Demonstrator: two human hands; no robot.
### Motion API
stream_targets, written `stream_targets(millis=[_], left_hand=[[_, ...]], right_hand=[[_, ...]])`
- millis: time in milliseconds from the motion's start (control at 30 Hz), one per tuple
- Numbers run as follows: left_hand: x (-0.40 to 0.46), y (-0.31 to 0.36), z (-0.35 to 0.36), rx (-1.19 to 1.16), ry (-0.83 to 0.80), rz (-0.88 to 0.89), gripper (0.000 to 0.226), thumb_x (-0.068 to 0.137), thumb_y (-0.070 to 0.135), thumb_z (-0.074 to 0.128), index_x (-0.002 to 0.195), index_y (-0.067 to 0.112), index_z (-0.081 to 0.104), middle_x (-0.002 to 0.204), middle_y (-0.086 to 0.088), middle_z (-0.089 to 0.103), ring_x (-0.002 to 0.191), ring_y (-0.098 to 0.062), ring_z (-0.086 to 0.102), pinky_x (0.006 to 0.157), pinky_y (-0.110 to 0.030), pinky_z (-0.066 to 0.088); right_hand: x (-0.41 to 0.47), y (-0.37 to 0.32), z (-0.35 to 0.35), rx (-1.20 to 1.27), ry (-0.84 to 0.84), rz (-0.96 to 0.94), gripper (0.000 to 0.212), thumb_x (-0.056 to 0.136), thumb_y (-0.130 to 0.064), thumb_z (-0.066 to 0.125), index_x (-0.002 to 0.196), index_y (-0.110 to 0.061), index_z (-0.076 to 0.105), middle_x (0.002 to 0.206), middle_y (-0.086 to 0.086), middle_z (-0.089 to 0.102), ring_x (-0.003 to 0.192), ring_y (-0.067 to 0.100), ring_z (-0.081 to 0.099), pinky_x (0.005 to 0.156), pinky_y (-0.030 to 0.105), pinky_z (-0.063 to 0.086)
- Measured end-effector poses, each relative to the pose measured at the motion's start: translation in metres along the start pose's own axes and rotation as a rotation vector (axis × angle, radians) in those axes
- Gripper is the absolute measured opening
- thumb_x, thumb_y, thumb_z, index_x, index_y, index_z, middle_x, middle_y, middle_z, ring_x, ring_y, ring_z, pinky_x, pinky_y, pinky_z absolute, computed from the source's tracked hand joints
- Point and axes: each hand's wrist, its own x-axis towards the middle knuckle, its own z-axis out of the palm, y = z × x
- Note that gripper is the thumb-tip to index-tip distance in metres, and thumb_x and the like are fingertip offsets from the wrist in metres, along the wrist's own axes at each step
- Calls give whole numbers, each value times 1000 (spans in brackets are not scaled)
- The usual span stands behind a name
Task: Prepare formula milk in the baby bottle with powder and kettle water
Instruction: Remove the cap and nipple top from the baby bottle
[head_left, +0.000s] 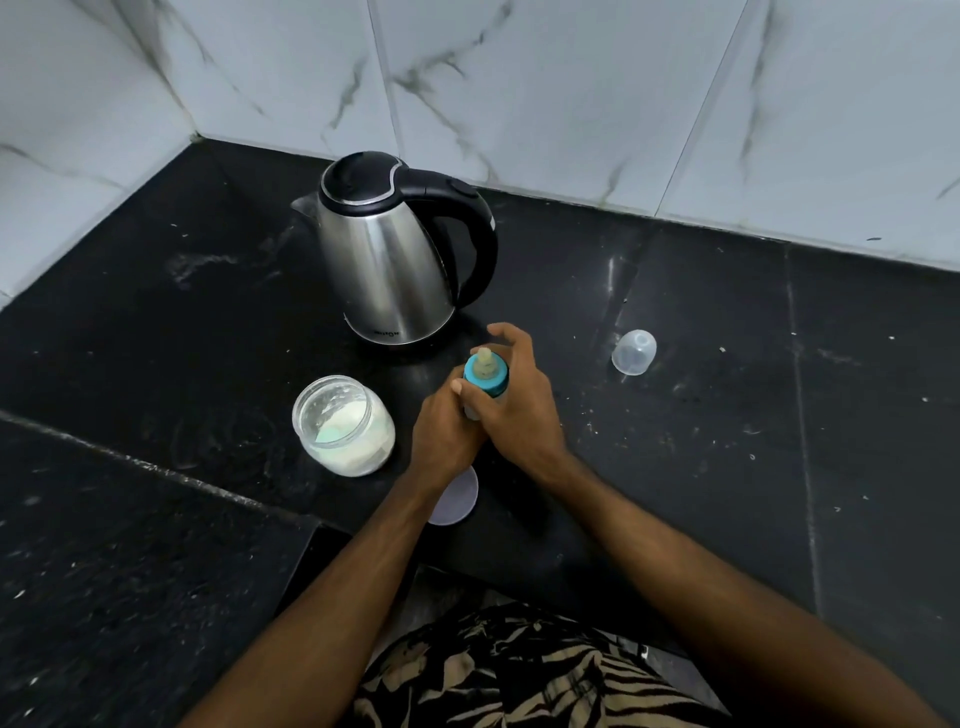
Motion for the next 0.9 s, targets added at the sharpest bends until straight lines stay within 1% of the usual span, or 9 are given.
stream_targets(millis=[167,267,367,433,533,633,700,800,900], left_hand=[[5,0,-2,-37,-33,23,53,83,20,79,133,17,58,119,4,71,109,-10,67,95,-33,56],[7,-1,-6,-98,-119,17,60,78,19,84,133,20,58,120,9,69,110,-5,66,96,-31,56],[10,1,-9,-134,-193,3,59,78,20,85,130,18,59,118,8,70,108,-5,66,96,-31,56],[12,2,-11,-143,-210,9,58,79,22,85,130,19,59,118,7,70,108,-6,67,95,-30,56],[11,1,-11,-132,-203,30,58,78,19,85,130,20,58,117,12,69,108,1,65,93,-24,55],[9,-1,-9,-130,-187,49,61,78,19,85,133,20,57,119,15,67,111,6,62,92,-17,53],[9,0,-8,-130,-182,53,63,80,20,84,136,20,55,122,12,67,112,4,62,91,-16,52],[9,0,-8,-136,-181,46,62,81,18,82,136,22,55,117,16,66,108,12,61,86,-10,49],[10,-2,-8,-140,-192,35,61,79,17,84,132,24,56,116,14,68,107,7,63,87,-13,52]], right_hand=[[10,6,-15,-5,-104,-60,65,78,-19,81,130,-20,43,111,-6,68,100,3,66,87,21,54],[22,7,-32,-11,-293,-83,67,77,-18,83,130,-19,43,114,-3,69,106,7,65,91,22,52],[40,4,-49,6,-522,-75,68,78,-13,82,134,-13,42,119,1,68,114,14,63,99,33,52],[47,2,-52,-6,-615,-60,72,80,-8,80,139,-10,39,125,5,65,119,14,61,102,31,49],[39,3,-43,-73,-507,-84,78,77,-17,83,142,-17,39,131,1,57,122,10,54,101,27,48],[23,7,-31,-198,-201,-120,72,68,-34,87,129,-23,49,115,-1,55,107,13,53,91,30,51],[16,5,-27,-252,-84,-125,66,67,-37,88,120,-20,53,106,-2,58,98,15,54,84,29,51],[12,0,-28,-211,-93,-120,63,70,-28,87,121,-19,52,111,-4,62,104,14,58,88,29,51],[15,-1,-43,-101,-266,-98,64,75,-16,83,129,-19,48,122,-4,62,116,7,58,100,29,49]])
